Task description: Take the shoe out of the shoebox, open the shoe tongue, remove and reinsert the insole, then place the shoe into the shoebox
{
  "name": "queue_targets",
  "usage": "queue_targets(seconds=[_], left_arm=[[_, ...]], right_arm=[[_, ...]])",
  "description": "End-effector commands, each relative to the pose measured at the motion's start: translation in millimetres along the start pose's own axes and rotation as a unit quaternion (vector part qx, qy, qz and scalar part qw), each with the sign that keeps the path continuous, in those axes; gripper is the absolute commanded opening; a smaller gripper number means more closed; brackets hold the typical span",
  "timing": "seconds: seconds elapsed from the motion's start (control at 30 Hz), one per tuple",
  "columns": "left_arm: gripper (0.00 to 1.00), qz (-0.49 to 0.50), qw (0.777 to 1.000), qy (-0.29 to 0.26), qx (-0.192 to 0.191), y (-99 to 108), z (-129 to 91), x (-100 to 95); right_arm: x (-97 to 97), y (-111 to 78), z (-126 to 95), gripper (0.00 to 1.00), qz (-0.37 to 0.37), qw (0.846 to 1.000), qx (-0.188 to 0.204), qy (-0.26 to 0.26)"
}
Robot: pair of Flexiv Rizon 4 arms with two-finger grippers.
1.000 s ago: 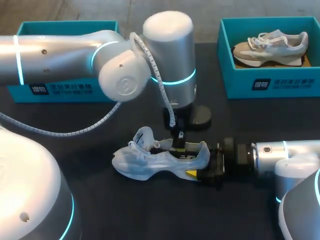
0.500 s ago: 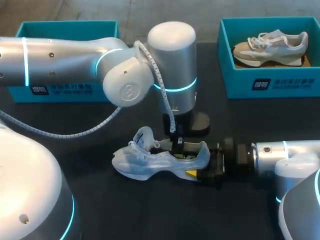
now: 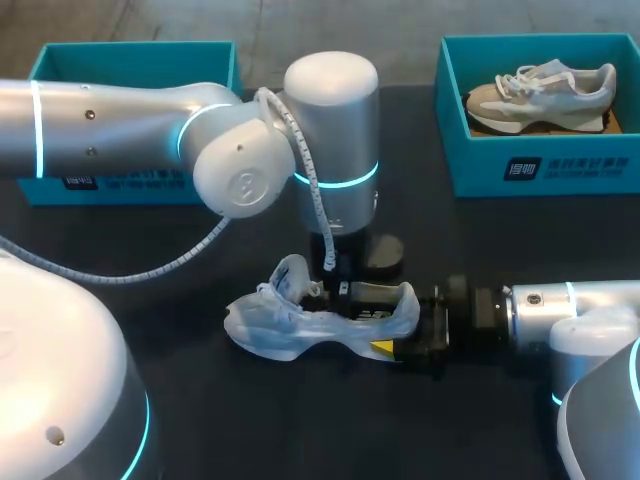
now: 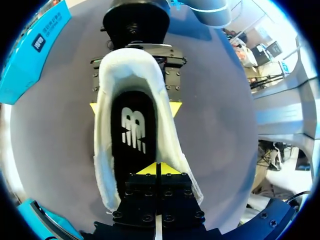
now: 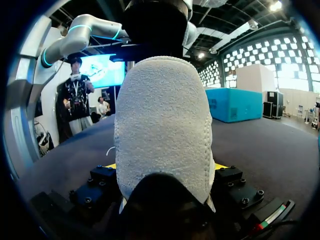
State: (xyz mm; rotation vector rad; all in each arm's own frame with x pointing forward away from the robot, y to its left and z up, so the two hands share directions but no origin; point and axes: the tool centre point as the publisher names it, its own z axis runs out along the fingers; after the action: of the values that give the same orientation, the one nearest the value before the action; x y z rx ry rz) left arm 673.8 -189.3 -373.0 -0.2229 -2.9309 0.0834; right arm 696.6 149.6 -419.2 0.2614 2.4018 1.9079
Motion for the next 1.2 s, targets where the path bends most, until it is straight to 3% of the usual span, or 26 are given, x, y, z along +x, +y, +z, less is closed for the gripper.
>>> queue_targets(seconds=[0.03,0.53,0.8,1.1,1.2], left_arm=[[0.00,0.007,1.000,0.010,0.001,-1,9,-0.6],[0.00,-0.001,1.000,0.027,-0.005,-4,35,-6.7],[0.00,0.007,1.000,0.001,0.010,-1,29,-0.4],[0.36,0.004,1.000,-0.014,0.006,2,29,-1.2],[0.38,0.001,1.000,-0.020,0.002,4,34,-4.8]], right_arm=[[0.7,-0.3,2,0.00,0.000,1.000,0.001,-0.003],[0.7,-0.3,2,0.00,0.000,1.000,0.001,-0.003],[0.7,-0.3,2,0.00,0.000,1.000,0.001,-0.003],[0.7,-0.3,2,0.00,0.000,1.000,0.001,-0.003],[0.7,-0.3,2,0.00,0.000,1.000,0.001,-0.003]])
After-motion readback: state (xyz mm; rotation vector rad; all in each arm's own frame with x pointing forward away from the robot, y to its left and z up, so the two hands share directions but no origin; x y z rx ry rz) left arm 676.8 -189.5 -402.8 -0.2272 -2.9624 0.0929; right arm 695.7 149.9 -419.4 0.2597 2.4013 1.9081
